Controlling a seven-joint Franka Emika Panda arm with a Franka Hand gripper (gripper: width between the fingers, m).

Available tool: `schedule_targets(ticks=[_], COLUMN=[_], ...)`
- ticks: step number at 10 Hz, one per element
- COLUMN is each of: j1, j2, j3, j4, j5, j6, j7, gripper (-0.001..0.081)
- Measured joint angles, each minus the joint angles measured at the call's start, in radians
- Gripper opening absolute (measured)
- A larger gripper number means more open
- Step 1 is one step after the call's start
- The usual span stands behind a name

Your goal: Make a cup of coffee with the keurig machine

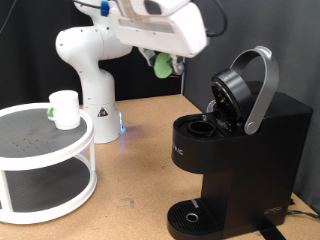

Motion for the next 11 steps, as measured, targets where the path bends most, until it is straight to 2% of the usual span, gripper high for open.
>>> schedule_targets(ticks=[4,5,8,11], j1=[0.001,0.001,0.001,0.001], j2=[0.0,0.001,0.003,0.009], j3=[0.029,0.033,0.036,0.036], j4=[-0.02,-0.036,-0.077,-0.082], j5=[-0.062,-0.076,-0.078,-0.051], j6=[0.047,0.085,0.194,0.21], j7=[0.014,0.014,0.014,0.014], gripper=[0.0477,0.0477,0.0477,0.0477])
